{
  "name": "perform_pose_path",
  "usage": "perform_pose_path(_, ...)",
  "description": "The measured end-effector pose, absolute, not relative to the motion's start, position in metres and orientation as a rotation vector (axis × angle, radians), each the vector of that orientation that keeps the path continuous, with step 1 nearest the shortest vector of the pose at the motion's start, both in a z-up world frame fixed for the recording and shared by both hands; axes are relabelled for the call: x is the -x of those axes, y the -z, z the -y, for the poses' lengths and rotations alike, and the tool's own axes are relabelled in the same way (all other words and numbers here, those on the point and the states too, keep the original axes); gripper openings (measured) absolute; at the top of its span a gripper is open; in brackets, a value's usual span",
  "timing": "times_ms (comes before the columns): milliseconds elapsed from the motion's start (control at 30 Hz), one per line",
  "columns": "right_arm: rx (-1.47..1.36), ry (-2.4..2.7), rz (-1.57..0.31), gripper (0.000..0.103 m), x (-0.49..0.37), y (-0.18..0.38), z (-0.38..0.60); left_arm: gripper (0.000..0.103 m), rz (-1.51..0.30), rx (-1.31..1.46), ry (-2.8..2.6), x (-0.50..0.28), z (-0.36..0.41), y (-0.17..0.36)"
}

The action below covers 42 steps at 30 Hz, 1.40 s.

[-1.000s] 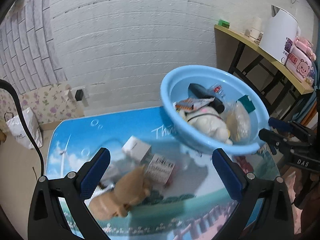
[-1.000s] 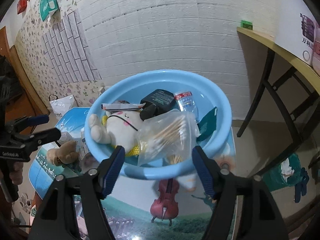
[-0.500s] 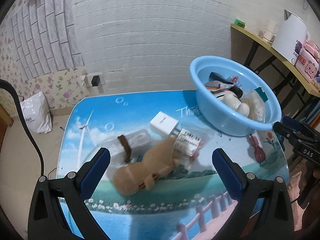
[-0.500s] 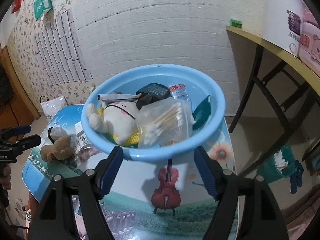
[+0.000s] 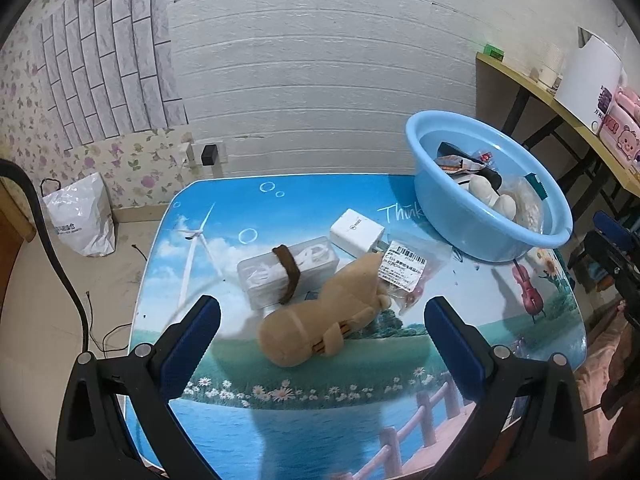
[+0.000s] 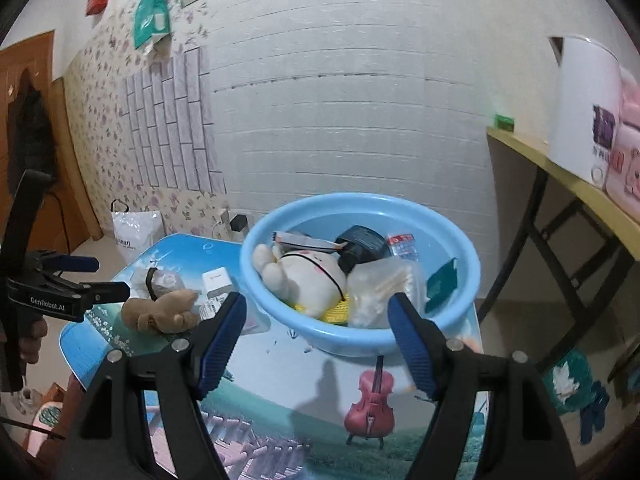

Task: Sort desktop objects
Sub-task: 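Withdraw both tools from the basin back over the table, then move both tools toward the beige plush toy and the bead bag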

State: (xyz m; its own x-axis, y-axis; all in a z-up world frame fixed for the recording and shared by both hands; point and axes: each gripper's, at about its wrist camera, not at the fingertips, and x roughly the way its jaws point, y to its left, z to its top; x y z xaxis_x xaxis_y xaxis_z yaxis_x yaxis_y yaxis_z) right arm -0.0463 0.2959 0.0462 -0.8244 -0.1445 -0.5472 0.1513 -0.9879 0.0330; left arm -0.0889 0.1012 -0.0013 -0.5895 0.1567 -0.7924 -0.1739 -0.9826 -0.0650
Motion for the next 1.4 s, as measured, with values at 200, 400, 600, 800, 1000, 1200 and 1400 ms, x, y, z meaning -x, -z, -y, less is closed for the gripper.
perform_pose_path(200, -0.899, 2.756, 0.015, 0.073, 0.045, -0.041, -0.28, 0.102, -0.027, 1.313, -2.656, 0.086, -0.097, 0.003)
perform_pose_path(400, -0.936, 2.734, -0.057, 0.073, 0.045, -0.035, -0.263, 0.102, -0.023, 1.318, -2.665, 0.084, -0.091, 0.006)
perform_pose_path(600, -0.964, 2.719, -0.039, 0.073, 0.047, -0.03, -0.263, 0.103, -0.039, 1.299, -2.693, 0.085, -0.088, 0.005)
perform_pose_path(800, -0.997, 2.72, 0.002, 0.073, 0.051, -0.028, -0.267, 0.103, -0.057, 1.281, -2.699, 0.084, -0.089, 0.004)
perform_pose_path(1000, -1.02, 2.72, 0.019, 0.074, 0.053, -0.026, -0.269, 0.103, -0.06, 1.278, -2.702, 0.084, -0.089, 0.003)
perform_pose_path(1200, -1.044, 2.729, 0.088, 0.098, 0.055, -0.021, -0.272, 0.103, -0.067, 1.272, -2.707, 0.083, -0.088, 0.002)
perform_pose_path(1400, -1.062, 2.727, 0.128, 0.103, 0.057, -0.017, -0.276, 0.103, -0.075, 1.282, -2.699, 0.082, -0.089, 0.003)
